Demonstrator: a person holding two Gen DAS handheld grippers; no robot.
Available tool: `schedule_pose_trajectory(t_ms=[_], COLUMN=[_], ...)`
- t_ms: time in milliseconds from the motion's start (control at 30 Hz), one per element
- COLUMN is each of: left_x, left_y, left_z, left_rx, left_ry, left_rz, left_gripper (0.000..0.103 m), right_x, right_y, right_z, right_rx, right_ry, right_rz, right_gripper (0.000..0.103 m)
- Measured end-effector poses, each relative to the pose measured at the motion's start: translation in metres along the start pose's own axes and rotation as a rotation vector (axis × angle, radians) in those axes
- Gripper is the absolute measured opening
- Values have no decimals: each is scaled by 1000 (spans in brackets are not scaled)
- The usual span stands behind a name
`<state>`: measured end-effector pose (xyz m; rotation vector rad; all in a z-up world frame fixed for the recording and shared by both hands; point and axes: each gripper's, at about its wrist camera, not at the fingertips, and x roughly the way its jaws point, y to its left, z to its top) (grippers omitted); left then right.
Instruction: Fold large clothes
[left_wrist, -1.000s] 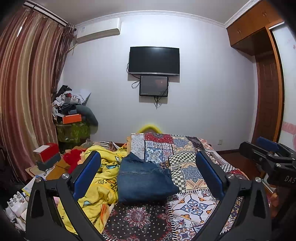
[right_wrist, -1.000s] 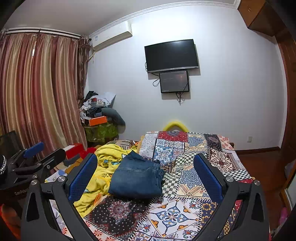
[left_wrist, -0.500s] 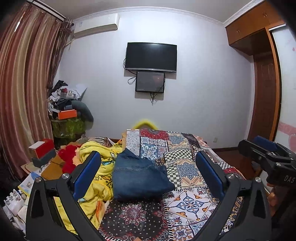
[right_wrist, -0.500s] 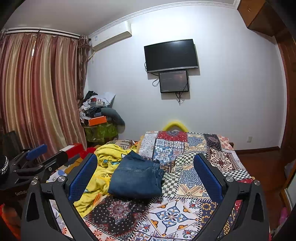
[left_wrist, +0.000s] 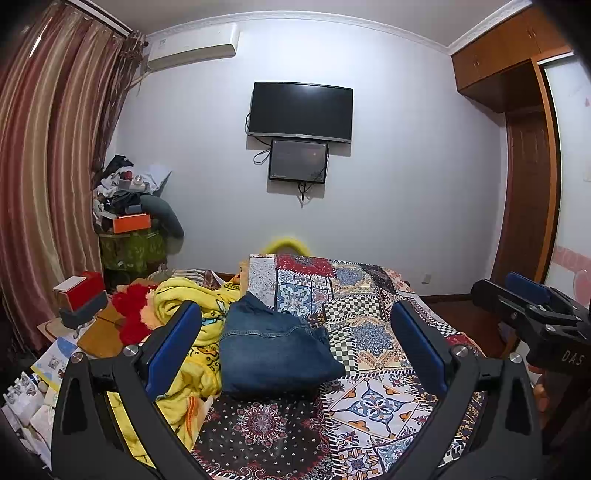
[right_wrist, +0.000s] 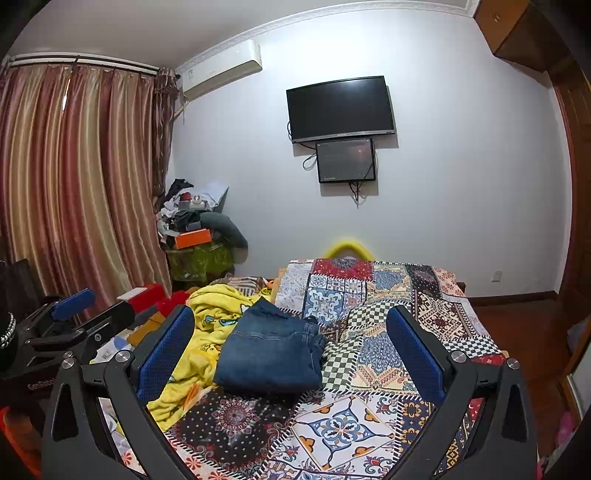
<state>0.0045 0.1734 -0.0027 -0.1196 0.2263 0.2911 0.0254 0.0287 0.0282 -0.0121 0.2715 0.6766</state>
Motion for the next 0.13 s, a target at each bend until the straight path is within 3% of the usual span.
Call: schedule_pose_trajectory(t_ms=[133], left_x=[3], left_y=[1], left_z=[-2], left_rx=[3], left_ry=[10], left_rz=[-2], left_gripper=[103], right_x=[2], right_y=[1], right_z=[0], right_rx=[4], right_ry=[5], right_rz=[-1], right_gripper=[103])
